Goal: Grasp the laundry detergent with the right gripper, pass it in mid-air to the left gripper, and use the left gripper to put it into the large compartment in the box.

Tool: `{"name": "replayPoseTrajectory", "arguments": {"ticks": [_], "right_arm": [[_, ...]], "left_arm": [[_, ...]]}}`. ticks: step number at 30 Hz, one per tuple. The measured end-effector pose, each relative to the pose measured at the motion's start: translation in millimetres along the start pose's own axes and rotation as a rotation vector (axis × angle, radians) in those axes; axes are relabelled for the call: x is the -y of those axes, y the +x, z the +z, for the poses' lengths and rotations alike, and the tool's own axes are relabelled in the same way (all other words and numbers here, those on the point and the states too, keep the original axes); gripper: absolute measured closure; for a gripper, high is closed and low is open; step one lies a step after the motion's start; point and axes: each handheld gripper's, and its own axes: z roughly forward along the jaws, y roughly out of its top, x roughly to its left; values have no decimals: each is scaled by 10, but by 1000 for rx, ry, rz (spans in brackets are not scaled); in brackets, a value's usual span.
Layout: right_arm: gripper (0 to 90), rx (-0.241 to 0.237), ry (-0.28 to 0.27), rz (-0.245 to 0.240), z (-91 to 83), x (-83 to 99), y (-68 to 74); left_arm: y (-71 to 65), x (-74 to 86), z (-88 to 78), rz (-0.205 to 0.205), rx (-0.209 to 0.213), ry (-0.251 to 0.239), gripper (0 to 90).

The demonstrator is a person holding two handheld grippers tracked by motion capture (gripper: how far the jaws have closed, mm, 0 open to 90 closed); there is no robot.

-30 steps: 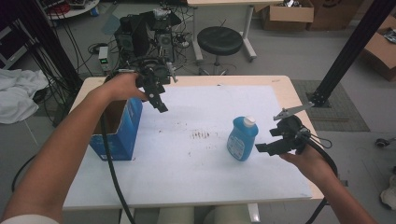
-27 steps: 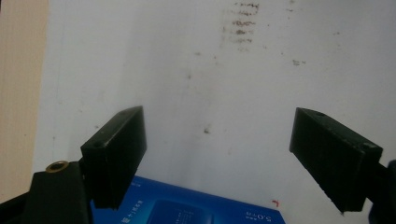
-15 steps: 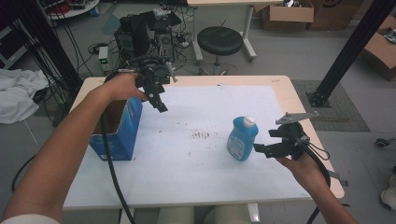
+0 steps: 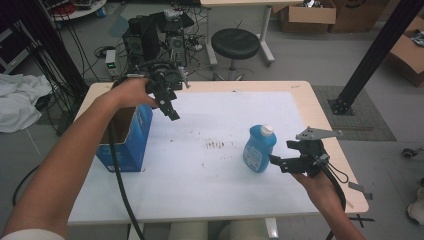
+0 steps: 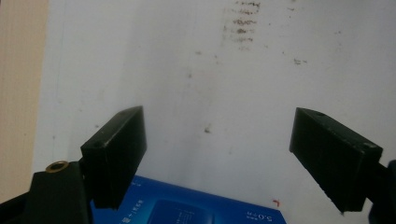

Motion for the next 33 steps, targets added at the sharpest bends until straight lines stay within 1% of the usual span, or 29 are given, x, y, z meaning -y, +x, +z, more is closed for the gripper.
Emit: {"name": "replayPoseTrajectory", "arguments": {"ticks": [7, 12, 14, 16, 18, 21, 23, 24, 27, 33], "right_arm": [[170, 15, -56, 14, 14, 83, 35], [170, 16, -77, 10, 25, 125, 56], [170, 26, -104, 6, 30, 165, 80], [169, 24, -116, 11, 42, 195, 91], [168, 35, -128, 9, 53, 225, 103], [167, 39, -144, 10, 61, 252, 115], [167, 45, -163, 7, 66, 282, 131], [167, 45, -163, 7, 66, 282, 131], [166, 50, -181, 13, 88, 312, 143], [165, 54, -199, 17, 144, 337, 155]], "left_arm": [[2, 4, 3, 0, 1, 2, 193], [1, 9, -1, -2, 0, 0, 194], [4, 15, 0, -3, -1, 1, 193], [5, 18, 2, -3, 0, 1, 194], [4, 18, 2, -3, -1, 1, 194], [2, 22, 0, -3, -1, 0, 193], [5, 26, -1, -4, 0, 2, 193], [11, 28, -2, 1, -1, 6, 193], [6, 36, 7, -6, 2, 2, 193], [6, 31, 5, -3, 1, 3, 193]]}}
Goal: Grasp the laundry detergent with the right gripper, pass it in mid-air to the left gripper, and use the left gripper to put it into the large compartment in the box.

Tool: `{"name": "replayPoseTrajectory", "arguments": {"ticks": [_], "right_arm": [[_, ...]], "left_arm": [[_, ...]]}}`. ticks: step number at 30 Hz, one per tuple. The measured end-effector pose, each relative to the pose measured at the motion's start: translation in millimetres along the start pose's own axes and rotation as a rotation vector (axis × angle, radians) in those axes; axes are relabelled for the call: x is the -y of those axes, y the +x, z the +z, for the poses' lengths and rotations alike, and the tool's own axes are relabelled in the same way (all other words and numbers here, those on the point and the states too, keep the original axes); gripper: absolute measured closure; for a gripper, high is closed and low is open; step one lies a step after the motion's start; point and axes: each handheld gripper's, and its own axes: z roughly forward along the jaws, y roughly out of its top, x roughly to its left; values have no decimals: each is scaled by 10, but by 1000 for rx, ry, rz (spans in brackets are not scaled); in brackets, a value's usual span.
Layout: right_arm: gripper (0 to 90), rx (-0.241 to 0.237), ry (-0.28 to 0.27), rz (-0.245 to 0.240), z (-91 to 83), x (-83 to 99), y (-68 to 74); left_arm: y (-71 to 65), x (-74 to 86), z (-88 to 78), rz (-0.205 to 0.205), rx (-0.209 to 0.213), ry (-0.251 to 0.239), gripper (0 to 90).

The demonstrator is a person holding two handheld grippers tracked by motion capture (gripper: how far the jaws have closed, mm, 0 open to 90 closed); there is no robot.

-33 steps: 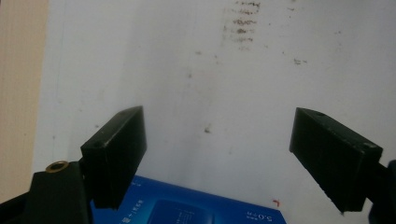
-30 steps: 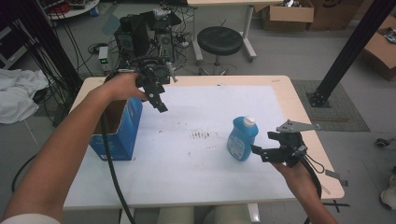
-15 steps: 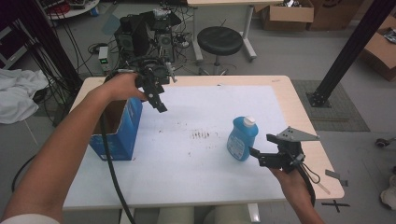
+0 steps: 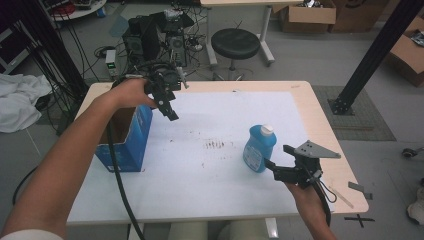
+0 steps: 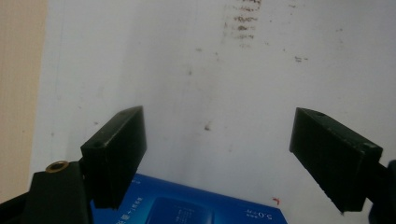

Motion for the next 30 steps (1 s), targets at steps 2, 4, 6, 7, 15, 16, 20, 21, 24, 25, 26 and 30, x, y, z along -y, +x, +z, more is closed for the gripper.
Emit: {"name": "replayPoseTrajectory", "arguments": {"ticks": [2, 4, 6, 7, 15, 16, 20, 21, 24, 25, 26, 30], "right_arm": [[161, 3, -2, 1, 28, 8, 5], [161, 7, -3, 0, 40, 13, 6], [161, 14, -14, 3, 78, 25, 9], [162, 13, -18, 3, 89, 28, 10], [163, 18, -44, 8, 161, 41, 24], [163, 15, -47, 8, 171, 40, 24], [162, 13, -43, 10, 220, 47, 24], [162, 14, -45, 12, 230, 51, 23], [158, 19, -50, 17, 269, 60, 18], [158, 19, -50, 17, 269, 60, 18], [158, 20, -52, 16, 282, 62, 16], [159, 19, -60, 17, 354, 52, 36]], "left_arm": [[-1, -2, 1, 0, 0, 0, 193], [-1, -4, 4, 1, 0, -2, 193], [1, -8, 6, 2, 2, -2, 193], [1, -8, 6, 2, 2, -2, 193], [6, -13, 17, 8, 3, 2, 194], [3, -13, 21, 4, 4, -2, 193], [5, -9, 22, 2, 5, -3, 193], [7, -7, 24, 1, 5, -4, 193], [9, -4, 31, 1, 6, -2, 193], [9, -4, 31, 1, 6, -2, 193], [8, -4, 33, 2, 6, -2, 193], [6, -8, 33, 3, 5, -3, 194]]}}
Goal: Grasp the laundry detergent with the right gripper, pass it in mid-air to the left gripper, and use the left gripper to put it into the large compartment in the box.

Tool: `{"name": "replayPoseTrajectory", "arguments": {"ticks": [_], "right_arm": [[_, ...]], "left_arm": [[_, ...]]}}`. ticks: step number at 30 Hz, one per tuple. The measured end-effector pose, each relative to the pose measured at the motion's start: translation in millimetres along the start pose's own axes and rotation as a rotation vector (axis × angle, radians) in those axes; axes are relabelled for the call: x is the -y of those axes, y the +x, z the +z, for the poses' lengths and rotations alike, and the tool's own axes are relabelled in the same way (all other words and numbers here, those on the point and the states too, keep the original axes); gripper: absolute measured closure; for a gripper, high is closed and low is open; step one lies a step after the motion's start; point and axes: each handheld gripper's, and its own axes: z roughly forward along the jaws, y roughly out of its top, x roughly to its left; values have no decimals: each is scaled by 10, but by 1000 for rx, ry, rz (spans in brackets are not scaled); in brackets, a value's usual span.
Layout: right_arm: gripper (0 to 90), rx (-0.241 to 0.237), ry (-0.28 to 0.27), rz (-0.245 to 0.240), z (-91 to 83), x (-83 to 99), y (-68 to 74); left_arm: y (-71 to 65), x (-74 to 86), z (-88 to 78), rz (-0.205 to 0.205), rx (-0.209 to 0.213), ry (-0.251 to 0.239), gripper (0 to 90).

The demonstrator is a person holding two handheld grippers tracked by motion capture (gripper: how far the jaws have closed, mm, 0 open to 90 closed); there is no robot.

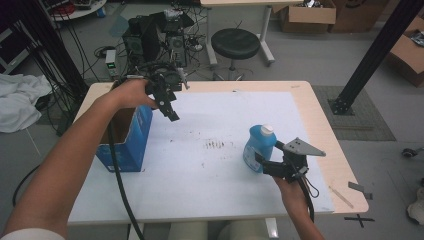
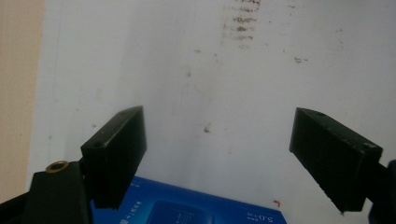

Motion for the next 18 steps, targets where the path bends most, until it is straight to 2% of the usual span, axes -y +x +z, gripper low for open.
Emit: {"name": "replayPoseTrajectory", "arguments": {"ticks": [18], "right_arm": [[159, 13, -25, 3, 171, -44, 48]], "left_arm": [[5, 35, -7, -5, -1, -1, 194]]}}
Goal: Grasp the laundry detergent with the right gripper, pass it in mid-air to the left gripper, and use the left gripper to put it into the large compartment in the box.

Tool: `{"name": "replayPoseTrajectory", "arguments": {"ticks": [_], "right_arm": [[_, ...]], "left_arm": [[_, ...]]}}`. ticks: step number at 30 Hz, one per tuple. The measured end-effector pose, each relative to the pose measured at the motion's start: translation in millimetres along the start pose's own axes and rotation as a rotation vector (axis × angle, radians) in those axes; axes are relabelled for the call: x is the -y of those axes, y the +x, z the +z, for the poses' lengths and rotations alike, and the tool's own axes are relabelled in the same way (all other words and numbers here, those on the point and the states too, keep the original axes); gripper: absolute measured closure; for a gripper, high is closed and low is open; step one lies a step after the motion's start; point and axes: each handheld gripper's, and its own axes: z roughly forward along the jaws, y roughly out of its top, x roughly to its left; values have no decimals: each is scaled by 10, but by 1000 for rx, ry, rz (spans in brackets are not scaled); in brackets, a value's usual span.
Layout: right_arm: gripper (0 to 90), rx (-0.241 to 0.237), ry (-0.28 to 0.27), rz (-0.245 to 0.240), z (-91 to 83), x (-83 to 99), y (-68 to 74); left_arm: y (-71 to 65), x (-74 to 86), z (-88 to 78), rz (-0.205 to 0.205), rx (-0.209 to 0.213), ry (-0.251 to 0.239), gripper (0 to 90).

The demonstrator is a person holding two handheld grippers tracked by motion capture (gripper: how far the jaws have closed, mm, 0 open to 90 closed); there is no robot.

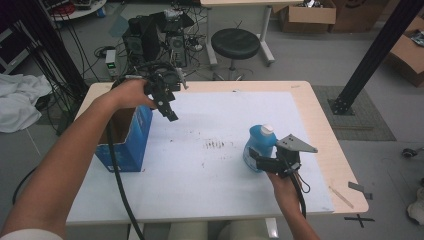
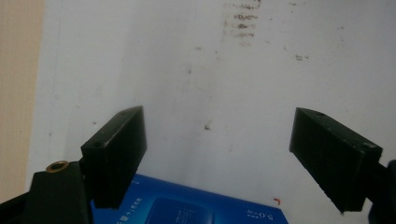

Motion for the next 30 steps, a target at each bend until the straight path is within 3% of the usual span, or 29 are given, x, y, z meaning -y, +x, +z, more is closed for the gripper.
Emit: {"name": "replayPoseTrajectory", "arguments": {"ticks": [30], "right_arm": [[250, 4, -23, 18, 39, 34, -14]], "left_arm": [[5, 3, 16, 1, 4, 1, 196]]}}
